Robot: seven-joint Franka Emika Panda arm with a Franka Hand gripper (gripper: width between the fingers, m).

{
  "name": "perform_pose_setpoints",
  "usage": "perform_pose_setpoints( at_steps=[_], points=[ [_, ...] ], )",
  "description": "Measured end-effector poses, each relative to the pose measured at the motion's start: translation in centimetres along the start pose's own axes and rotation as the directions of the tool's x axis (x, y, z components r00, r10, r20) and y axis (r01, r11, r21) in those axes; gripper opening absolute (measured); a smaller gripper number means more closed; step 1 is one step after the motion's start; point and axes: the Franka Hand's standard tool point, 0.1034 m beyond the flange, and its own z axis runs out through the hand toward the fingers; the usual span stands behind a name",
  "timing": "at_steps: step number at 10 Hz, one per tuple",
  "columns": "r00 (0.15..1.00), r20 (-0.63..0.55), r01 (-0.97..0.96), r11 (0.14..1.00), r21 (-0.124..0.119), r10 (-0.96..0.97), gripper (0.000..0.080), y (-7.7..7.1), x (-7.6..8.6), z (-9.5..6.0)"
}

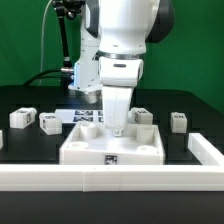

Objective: Assemble one leg

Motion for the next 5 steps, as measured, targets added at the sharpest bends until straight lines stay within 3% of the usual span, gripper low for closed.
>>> perform_pose_setpoints(
  at_steps=[5],
  points=[
    [1.0, -0.001, 0.0, 1.0, -0.002, 0.0, 0.0061, 0.04, 0.01, -0.02]
  ],
)
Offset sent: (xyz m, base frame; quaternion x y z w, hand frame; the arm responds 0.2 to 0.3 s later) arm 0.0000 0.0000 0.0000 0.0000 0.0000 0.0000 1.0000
